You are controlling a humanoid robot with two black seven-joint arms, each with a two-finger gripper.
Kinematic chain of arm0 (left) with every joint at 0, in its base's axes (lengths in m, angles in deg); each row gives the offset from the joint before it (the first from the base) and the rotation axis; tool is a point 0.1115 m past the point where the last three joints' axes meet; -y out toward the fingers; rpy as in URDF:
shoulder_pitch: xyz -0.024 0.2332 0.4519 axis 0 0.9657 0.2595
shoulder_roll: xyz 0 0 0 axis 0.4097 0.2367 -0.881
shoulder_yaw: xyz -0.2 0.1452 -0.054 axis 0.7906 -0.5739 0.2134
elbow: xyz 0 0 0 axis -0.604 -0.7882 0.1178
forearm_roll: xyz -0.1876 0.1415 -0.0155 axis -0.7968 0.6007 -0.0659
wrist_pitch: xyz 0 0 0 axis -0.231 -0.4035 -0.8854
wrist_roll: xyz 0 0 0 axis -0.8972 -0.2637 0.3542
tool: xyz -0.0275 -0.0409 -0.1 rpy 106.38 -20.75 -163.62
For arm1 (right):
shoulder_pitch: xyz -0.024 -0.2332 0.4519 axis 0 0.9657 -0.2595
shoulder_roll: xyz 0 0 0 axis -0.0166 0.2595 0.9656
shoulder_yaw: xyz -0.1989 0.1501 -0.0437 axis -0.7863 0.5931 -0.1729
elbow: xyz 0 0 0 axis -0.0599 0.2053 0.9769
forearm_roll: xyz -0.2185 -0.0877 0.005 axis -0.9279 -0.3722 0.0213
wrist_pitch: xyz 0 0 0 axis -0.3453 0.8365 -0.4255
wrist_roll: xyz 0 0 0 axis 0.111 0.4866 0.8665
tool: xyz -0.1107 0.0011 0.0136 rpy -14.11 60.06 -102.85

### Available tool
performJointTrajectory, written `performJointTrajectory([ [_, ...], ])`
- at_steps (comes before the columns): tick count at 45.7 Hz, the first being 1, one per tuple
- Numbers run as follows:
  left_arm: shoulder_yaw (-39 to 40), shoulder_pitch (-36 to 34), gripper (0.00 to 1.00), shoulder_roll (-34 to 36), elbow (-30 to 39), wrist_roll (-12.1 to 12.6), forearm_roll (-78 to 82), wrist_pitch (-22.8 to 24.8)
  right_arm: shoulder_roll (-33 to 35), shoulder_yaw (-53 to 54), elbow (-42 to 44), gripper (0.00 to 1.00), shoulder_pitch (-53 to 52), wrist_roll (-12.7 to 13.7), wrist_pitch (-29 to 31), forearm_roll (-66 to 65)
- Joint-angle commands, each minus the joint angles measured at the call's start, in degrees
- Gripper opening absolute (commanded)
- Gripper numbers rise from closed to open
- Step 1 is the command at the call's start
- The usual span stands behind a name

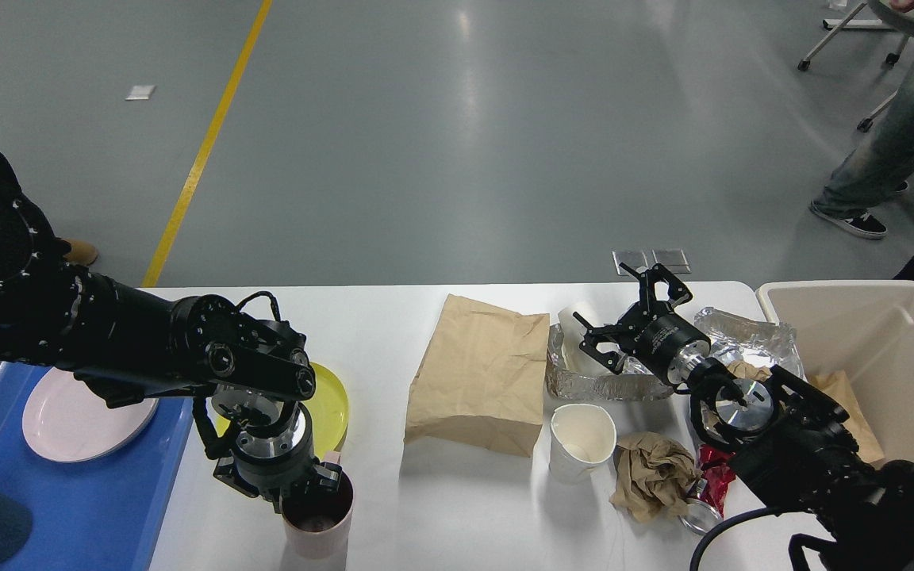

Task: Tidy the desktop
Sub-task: 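Lower the left gripper onto the pink mug and grasp it, then lift the pink mug and carry it over the blue tray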

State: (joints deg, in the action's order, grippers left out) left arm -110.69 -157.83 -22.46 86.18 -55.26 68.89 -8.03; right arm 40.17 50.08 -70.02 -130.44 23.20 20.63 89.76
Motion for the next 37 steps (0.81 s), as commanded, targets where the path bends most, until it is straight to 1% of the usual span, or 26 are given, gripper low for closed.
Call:
performJointTrajectory([
  [1, 0.0, -0.1, 0.00, 0.1, -0.1, 0.1, -0.1, 0.2, 0.0, 0.0, 0.0, 1.00, 0.0, 0.0, 0.0, 0.0],
  [13, -0.1, 0.2, 0.00, -0.4, -0.2, 0.1, -0.1, 0.1, 0.0, 0.0, 0.0, 1.00, 0.0, 0.0, 0.0, 0.0],
  [24, -0.2, 1.5, 0.00, -1.0, -0.5, 0.1, -0.1, -1.2, 0.0, 0.0, 0.0, 1.00, 0.0, 0.0, 0.0, 0.0],
  [37, -0.3, 1.4, 0.00, -1.0, -0.6, 0.1, 0.1, -1.2, 0.0, 0.0, 0.0, 1.00, 0.0, 0.0, 0.0, 0.0],
])
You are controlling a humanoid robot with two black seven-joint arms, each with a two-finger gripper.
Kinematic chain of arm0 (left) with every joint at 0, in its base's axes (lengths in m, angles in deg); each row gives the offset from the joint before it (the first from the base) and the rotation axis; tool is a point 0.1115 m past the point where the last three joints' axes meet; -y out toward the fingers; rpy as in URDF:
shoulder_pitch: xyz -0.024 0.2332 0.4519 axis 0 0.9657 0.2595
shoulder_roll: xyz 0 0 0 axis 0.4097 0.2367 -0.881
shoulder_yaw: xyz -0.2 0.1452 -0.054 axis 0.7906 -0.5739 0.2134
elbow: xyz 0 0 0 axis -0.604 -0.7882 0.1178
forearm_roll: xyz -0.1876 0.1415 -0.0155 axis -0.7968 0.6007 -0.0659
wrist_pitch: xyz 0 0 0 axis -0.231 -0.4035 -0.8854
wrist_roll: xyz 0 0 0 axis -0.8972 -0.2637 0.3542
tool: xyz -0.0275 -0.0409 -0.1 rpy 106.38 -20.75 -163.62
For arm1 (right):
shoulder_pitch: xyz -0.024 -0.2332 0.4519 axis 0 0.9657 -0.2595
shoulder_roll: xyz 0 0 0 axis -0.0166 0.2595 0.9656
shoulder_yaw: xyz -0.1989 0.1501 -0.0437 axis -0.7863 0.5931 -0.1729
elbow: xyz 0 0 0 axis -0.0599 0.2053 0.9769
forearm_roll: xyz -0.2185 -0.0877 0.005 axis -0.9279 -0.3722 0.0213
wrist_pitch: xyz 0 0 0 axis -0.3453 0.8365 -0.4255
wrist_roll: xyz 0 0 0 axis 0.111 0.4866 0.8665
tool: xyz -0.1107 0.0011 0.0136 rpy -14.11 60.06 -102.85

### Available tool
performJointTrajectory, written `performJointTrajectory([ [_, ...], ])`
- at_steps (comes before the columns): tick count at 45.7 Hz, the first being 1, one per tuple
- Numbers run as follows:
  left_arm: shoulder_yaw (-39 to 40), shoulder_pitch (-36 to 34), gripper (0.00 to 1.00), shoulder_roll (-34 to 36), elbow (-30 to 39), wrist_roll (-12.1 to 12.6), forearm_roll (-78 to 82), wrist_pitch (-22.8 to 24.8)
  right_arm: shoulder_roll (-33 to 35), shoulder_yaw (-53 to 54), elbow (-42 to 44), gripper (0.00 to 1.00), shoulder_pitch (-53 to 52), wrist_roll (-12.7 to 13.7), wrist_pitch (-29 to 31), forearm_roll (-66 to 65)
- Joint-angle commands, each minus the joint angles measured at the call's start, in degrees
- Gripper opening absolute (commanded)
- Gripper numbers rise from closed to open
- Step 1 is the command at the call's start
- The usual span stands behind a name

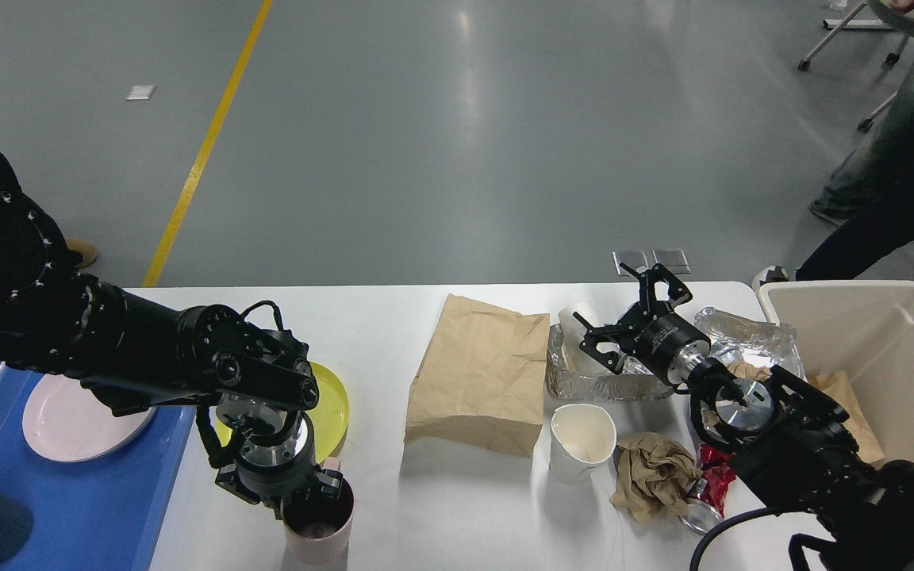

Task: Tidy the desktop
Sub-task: 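Lift the pink mug and carry it over the blue tray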

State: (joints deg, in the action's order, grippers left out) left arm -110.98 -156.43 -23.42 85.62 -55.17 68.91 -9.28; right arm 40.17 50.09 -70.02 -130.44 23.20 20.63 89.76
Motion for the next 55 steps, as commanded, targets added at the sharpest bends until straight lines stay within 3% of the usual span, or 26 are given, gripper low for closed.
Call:
performJointTrajectory([
  [1, 0.0, 0.0, 0.00, 0.0, 0.0, 0.0, 0.1, 0.0, 0.0, 0.0, 0.0, 1.00, 0.0, 0.0, 0.0, 0.0],
  [34, -1.3, -1.9, 0.00, 2.2, 0.3, 1.1, 0.0, 2.4, 0.0, 0.0, 0.0, 1.00, 0.0, 0.0, 0.0, 0.0],
  [55, -2.6, -7.3, 0.00, 10.2, 0.6, 1.1, -0.1, 10.0, 0.0, 0.0, 0.0, 1.00, 0.0, 0.0, 0.0, 0.0],
])
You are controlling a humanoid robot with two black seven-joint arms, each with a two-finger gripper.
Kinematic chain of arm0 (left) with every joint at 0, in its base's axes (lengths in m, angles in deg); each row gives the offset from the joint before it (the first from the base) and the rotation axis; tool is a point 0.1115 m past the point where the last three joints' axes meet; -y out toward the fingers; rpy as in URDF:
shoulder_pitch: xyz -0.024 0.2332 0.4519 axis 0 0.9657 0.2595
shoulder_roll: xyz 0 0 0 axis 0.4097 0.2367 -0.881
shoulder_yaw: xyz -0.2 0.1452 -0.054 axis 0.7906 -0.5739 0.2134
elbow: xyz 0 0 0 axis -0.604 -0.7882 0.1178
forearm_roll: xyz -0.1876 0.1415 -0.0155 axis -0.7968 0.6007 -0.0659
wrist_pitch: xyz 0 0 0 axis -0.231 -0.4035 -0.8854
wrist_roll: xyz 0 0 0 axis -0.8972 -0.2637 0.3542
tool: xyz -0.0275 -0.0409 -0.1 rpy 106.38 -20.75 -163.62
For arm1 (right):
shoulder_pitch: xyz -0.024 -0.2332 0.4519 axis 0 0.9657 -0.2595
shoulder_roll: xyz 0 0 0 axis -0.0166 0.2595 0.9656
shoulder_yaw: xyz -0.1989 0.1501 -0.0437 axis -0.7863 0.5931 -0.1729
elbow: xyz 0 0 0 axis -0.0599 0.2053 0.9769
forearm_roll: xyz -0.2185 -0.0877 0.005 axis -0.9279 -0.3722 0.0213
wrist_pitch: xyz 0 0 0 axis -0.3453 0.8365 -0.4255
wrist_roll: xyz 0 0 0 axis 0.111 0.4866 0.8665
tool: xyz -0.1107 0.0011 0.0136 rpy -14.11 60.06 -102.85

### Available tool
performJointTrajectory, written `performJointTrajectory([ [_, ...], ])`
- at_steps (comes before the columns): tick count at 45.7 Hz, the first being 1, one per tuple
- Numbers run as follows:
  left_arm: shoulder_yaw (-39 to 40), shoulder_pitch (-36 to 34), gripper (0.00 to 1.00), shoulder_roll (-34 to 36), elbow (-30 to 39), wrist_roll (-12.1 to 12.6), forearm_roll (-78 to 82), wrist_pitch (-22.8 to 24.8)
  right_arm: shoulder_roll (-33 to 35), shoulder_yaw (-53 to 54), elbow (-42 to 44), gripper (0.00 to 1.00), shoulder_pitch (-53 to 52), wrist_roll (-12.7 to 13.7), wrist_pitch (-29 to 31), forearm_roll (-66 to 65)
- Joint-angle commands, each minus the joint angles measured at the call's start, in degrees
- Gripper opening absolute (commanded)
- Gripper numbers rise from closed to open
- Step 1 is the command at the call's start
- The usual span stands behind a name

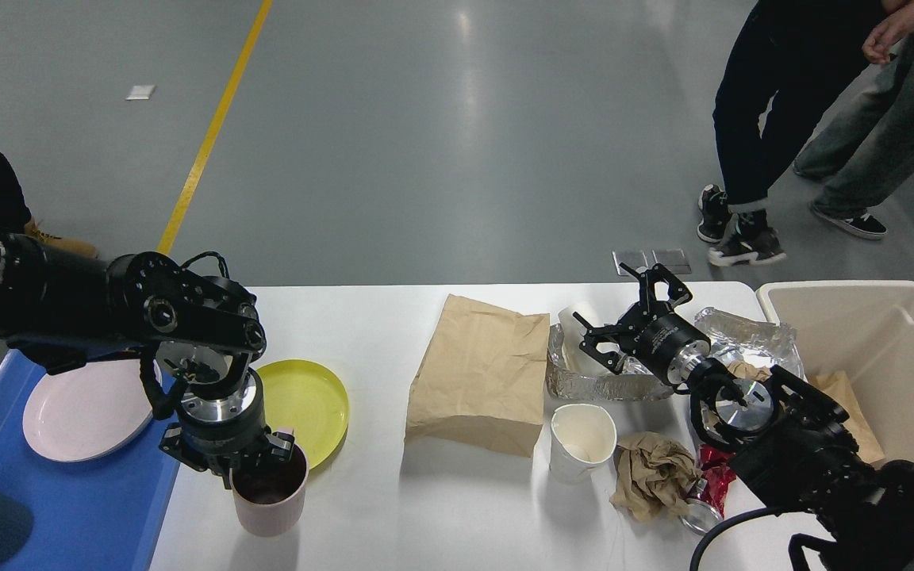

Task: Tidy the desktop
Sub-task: 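Lift the pink mug and carry it over the blue tray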

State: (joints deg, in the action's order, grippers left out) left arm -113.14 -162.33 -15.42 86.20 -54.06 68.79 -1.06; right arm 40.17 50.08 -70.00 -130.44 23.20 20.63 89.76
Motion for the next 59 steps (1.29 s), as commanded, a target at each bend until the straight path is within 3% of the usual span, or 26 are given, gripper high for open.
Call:
performJointTrajectory([
  [1, -0.7, -1.8, 0.00, 2.6, 0.0, -0.1, 0.0, 2.2, 0.0, 0.0, 0.0, 1.00, 0.0, 0.0, 0.0, 0.0],
  [9, -3.2, -4.7, 0.00, 6.2, 0.0, -0.3, 0.0, 6.2, 0.0, 0.0, 0.0, 1.00, 0.0, 0.0, 0.0, 0.0],
  [31, -9.0, -7.5, 0.00, 17.7, -0.4, -0.8, 1.1, 10.6, 0.0, 0.0, 0.0, 1.00, 0.0, 0.0, 0.0, 0.0],
  [43, -10.7, -7.3, 0.00, 24.8, -0.4, -0.8, 4.9, 10.9, 0.0, 0.0, 0.0, 1.00, 0.0, 0.0, 0.0, 0.0],
  [59, -13.3, -4.4, 0.00, 29.1, -3.2, -1.4, 8.8, 10.9, 0.0, 0.0, 0.0, 1.00, 0.0, 0.0, 0.0, 0.0],
])
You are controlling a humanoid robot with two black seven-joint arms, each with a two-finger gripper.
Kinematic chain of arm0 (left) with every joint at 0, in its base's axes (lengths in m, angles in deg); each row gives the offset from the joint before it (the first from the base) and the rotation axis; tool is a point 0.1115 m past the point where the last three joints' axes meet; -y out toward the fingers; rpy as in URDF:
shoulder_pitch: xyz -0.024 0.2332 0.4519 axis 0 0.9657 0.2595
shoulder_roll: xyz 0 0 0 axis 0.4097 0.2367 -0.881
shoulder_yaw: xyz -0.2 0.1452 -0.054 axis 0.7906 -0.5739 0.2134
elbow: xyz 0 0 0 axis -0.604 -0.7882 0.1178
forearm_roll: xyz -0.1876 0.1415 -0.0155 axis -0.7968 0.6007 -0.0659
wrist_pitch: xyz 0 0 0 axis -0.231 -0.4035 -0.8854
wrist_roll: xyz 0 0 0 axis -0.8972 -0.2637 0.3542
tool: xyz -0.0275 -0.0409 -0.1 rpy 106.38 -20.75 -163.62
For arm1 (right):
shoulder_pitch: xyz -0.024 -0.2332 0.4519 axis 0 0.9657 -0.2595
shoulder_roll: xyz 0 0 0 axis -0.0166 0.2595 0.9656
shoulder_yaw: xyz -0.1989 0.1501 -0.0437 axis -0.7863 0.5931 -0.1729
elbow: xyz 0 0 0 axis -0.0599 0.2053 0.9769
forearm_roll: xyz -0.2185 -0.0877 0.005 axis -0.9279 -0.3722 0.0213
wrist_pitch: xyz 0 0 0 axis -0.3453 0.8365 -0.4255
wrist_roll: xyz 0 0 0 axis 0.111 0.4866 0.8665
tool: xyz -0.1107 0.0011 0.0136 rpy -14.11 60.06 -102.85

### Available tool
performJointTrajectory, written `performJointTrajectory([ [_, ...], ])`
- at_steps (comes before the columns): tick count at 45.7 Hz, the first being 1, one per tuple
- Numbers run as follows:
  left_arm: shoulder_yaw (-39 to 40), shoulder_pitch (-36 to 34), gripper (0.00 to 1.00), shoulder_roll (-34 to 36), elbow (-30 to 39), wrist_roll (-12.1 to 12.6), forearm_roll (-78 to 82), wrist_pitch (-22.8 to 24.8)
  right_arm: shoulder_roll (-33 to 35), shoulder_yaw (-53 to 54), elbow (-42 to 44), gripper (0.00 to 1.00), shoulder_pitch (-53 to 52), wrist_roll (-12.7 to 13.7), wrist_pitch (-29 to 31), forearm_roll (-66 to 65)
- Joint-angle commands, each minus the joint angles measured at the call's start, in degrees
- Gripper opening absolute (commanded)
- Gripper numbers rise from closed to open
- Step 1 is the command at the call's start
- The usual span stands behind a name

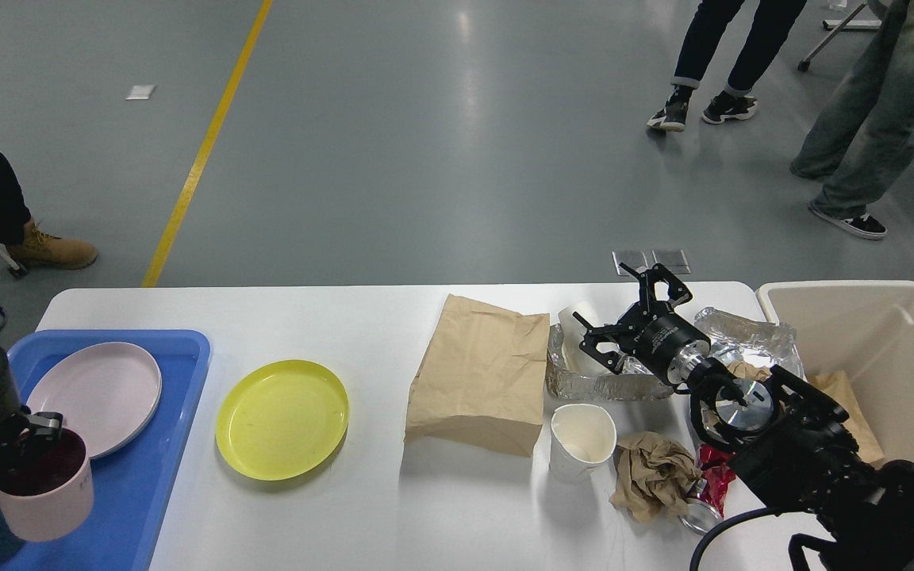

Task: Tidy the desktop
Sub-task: 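Lift the pink mug and carry it over the blue tray, then lower the pink mug onto the tray edge and open the left gripper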

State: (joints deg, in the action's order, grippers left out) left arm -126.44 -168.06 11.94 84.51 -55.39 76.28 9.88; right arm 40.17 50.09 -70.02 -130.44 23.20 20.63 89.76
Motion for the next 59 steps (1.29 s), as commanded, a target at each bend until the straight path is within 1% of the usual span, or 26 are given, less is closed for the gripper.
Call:
performJointTrajectory([
  [1, 0.2, 1.9, 0.00, 1.9, -2.2, 0.0, 1.6, 0.0, 0.0, 0.0, 0.0, 1.00, 0.0, 0.0, 0.0, 0.1],
  [2, 0.8, 3.4, 0.00, 1.9, -4.0, 0.0, 1.8, 0.0, 0.0, 0.0, 0.0, 1.00, 0.0, 0.0, 0.0, 0.0],
  [7, 2.7, 7.6, 0.00, 1.9, -8.3, 0.0, 1.9, 0.1, 0.0, 0.0, 0.0, 1.00, 0.0, 0.0, 0.0, 0.0],
  [13, 5.5, 11.4, 0.00, 1.4, -11.7, 0.0, 1.9, 0.1, 0.0, 0.0, 0.0, 1.00, 0.0, 0.0, 0.0, 0.0],
  [21, 8.9, 12.4, 0.00, 0.1, -12.1, 0.8, 1.9, 0.1, 0.0, 0.0, 0.0, 1.00, 0.0, 0.0, 0.0, 0.0],
  [31, 11.1, 14.7, 0.00, -2.4, -12.1, 1.0, 1.9, -0.1, 0.0, 0.0, 0.1, 1.00, 0.0, 0.0, 0.0, 0.0],
  [37, 12.5, 16.7, 0.00, -2.5, -12.5, 1.2, 2.2, -0.3, 0.0, 0.0, 0.0, 1.00, 0.0, 0.0, 0.0, 0.0],
  [47, 14.3, 21.9, 0.00, -4.9, -17.6, 1.4, 2.2, -0.3, 0.0, 0.0, 0.0, 1.00, 0.0, 0.0, 0.0, 0.0],
  [51, 14.6, 22.5, 0.00, -5.2, -19.1, 1.4, 2.3, -0.2, 0.0, 0.0, 0.0, 1.00, 0.0, 0.0, 0.0, 0.0],
  [59, 15.5, 23.8, 0.00, -6.1, -19.9, 1.4, 2.3, -0.3, 0.0, 0.0, 0.0, 1.00, 0.0, 0.0, 0.0, 0.0],
])
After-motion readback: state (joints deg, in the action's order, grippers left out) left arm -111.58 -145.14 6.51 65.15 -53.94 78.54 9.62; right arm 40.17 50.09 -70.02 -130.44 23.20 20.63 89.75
